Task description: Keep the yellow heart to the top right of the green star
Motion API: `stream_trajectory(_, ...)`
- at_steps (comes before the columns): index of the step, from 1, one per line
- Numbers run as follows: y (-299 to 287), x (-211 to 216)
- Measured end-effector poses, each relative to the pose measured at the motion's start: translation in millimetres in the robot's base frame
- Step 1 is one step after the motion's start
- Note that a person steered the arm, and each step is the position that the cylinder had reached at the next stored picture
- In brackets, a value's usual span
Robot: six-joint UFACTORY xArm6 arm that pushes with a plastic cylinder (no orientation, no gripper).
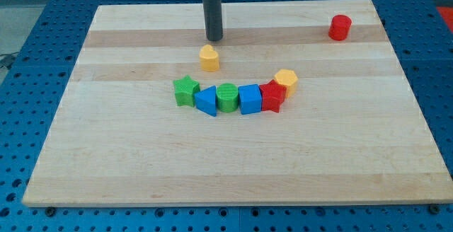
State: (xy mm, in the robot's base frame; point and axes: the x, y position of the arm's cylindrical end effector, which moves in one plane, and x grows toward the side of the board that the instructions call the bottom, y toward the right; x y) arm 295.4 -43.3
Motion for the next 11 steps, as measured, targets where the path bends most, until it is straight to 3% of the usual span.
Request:
stream_trajectory(1, -6, 0)
stream_trajectory(2, -8, 39)
stream_trajectory(4, -11, 40)
stream_trajectory(5, -11, 73)
stream_trajectory(11, -12, 80)
